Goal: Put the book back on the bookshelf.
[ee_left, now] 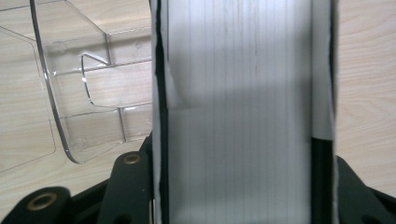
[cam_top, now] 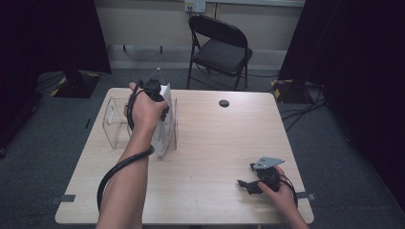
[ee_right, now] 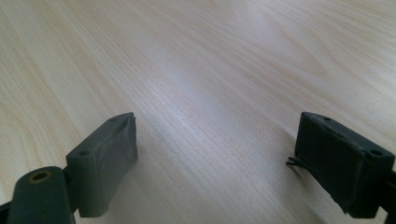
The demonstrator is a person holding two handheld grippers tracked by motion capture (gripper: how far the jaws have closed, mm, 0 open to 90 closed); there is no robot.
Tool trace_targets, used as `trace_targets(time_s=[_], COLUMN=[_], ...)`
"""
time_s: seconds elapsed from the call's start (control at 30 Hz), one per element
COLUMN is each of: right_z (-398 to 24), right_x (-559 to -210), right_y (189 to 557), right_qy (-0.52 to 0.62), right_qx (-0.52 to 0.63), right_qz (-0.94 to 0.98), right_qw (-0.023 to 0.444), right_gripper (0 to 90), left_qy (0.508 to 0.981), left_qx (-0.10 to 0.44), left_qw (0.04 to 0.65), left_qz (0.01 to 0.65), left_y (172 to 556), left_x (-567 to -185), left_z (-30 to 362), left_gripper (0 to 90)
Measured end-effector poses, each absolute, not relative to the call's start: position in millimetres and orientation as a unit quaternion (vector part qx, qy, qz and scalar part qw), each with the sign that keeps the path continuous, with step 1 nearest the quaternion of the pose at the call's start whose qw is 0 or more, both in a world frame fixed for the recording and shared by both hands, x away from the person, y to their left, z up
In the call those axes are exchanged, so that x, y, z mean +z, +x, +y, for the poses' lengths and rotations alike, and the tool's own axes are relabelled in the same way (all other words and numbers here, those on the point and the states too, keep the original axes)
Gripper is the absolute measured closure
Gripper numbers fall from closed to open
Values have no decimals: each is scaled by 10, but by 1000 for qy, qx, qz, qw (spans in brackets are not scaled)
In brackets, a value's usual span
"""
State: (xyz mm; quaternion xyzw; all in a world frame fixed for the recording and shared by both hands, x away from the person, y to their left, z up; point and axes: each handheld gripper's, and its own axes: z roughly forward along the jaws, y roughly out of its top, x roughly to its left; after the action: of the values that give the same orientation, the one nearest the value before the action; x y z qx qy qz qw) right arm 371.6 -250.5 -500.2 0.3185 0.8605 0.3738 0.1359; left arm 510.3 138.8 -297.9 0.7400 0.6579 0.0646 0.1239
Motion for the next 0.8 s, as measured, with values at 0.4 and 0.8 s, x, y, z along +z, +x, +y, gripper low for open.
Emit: trace_targets(time_s=[0.4,0.8], right_z=[-2503,-2503], right_x=[-5002,-5003], right_y=[3715,3716], right_qy=[320,319], right_qx=[373,374], right_qz=[860,860], right_qw=[136,136], right_gripper=[122,121], left_qy=[727,728], left_qx=[71,84], left_qw=[131,134], left_qz=[670,667], left_y=[5123,5135], left_x=[-3055,-3062], left_z=[1412,1385], left_gripper=[529,529])
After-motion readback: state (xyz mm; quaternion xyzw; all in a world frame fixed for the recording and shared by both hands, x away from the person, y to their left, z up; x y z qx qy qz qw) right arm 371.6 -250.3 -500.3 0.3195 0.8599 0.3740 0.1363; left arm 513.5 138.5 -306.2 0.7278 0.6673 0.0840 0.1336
